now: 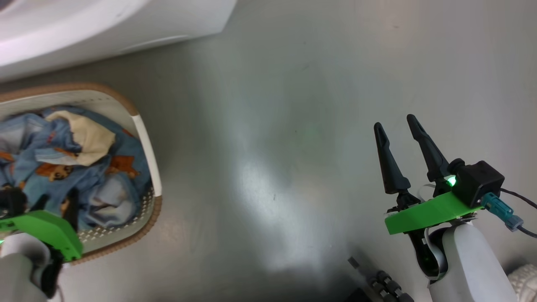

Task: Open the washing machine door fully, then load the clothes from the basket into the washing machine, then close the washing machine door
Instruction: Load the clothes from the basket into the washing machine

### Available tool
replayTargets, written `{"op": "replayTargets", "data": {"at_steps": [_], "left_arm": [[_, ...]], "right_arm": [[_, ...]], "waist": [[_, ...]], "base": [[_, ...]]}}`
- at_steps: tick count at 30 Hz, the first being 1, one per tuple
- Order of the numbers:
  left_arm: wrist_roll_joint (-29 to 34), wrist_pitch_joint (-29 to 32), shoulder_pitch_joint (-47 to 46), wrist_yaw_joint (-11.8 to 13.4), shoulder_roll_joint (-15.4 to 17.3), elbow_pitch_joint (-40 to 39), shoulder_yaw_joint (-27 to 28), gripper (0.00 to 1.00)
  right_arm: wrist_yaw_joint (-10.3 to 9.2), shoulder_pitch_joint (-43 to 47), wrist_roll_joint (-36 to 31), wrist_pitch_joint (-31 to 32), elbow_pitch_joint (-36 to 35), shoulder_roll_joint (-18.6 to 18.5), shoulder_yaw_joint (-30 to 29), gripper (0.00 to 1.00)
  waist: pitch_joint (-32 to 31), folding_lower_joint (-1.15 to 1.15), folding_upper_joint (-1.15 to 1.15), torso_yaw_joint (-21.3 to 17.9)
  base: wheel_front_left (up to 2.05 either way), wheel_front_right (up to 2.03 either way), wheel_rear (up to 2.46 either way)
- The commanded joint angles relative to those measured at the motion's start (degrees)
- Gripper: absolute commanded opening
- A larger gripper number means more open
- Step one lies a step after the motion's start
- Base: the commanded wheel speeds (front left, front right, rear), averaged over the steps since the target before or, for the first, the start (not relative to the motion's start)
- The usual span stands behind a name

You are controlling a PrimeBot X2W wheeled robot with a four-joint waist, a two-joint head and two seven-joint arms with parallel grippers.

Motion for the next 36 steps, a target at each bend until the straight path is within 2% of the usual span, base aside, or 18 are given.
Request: {"op": "replayTargets", "data": {"at_steps": [1,7,20,21,22,23,24,28,36], "left_arm": [[-0.65,0.95,-0.38,-0.16,3.54,1.26,0.65,1.0],[-2.36,3.75,-3.52,-0.16,4.51,3.2,0.02,1.0],[-6.43,11.05,-9.93,-0.07,3.82,8.4,1.76,1.0],[-6.62,11.9,-10.28,-0.07,3.65,8.84,1.73,0.9],[-6.88,12.69,-10.66,-0.07,3.43,9.21,1.77,0.42],[-6.85,13.23,-11.01,-0.08,3.26,9.38,1.54,0.03],[-6.83,13.65,-11.31,-0.08,3.03,9.46,1.31,0.0],[-7.06,13.33,-11.61,-0.12,1.78,9.11,0.62,0.0],[-6.84,6.41,-7.77,-0.15,1.14,4.99,-2.67,0.0]], "right_arm": [[0.09,0.98,1.46,-0.28,-1.11,-0.03,1.67,1.0],[0.09,0.95,2.33,-0.28,-1.32,-0.03,1.83,1.0],[0.09,1.24,3.06,-0.28,-2.01,-0.03,1.88,1.0],[0.09,1.2,3.05,-0.28,-2.04,-0.03,1.82,1.0],[0.09,1.15,2.99,-0.28,-2.05,-0.03,1.76,1.0],[0.09,1.1,2.88,-0.28,-2.06,-0.03,1.72,1.0],[0.09,1.05,2.81,-0.28,-2.06,-0.03,1.67,1.0],[0.09,0.85,2.43,-0.28,-1.7,-0.03,1.41,1.0],[0.09,0.57,1.94,-0.28,-1.42,-0.03,0.72,1.0]], "waist": [[1.89,0.0,0.0,-1.52],[3.32,0.0,0.0,-2.47],[5.83,0.0,0.0,-3.27],[5.95,0.0,0.0,-3.23],[6.04,0.0,0.0,-3.16],[6.08,0.0,0.0,-3.08],[6.05,0.0,0.0,-2.96],[4.8,0.0,0.0,-2.17],[-0.42,0.0,0.0,-0.4]], "base": [[0.0,0.0,0.0],[0.0,0.0,0.0],[0.0,0.0,0.0],[0.0,0.0,0.0],[0.0,0.0,0.0],[0.0,0.0,0.0],[0.0,0.0,0.0],[0.0,0.0,0.0],[0.0,0.0,0.0]]}}
